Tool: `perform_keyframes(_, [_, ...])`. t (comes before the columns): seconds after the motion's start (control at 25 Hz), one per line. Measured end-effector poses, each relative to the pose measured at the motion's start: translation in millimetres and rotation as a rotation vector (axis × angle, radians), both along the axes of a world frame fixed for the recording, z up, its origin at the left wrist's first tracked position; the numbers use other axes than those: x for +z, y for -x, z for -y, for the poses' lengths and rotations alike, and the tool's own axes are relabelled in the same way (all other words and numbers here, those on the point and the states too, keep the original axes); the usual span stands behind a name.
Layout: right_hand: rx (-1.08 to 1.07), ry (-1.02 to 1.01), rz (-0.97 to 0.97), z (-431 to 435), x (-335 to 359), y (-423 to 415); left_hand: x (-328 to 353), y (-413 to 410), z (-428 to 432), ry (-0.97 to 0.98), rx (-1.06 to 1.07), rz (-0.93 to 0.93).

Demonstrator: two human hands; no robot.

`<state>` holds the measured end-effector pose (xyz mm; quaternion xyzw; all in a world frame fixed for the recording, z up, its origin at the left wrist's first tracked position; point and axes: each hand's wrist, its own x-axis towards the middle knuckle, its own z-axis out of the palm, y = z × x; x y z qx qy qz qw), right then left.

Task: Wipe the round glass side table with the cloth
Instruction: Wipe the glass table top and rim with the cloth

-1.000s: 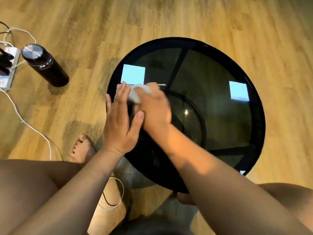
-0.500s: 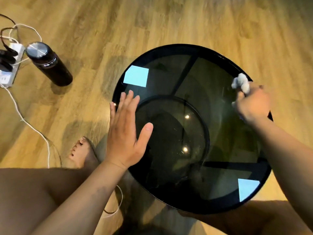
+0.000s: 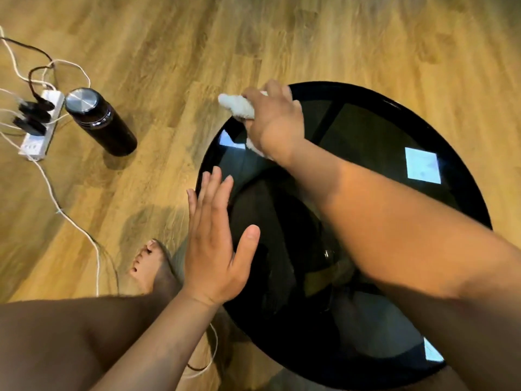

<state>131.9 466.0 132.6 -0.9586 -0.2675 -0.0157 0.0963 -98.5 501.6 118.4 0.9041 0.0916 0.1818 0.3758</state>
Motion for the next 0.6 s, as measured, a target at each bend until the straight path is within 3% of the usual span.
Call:
perform_keyframes(0.12, [-0.263,0.034,-0.007,42.6,6.7,-67.7,-4.4,0.5,-0.3,-0.013,0.021,0.004])
perform_keyframes(0.28, [-0.541,0.104,-0.029,173.8,11.8,-98.7,-8.4,-1.3,-2.2,-0.012,0.030,-0.002])
perform_keyframes(0.4, [-0.627,0.121,-0.035,267.8,15.1,-63.8,-8.0,-3.1,-2.9,-0.024,0.030,0.003])
perform_keyframes(0.6, [-0.629,0.165,-0.097,357.4,23.3,82.8,-3.5,-4.5,-0.2,-0.028,0.025,-0.021])
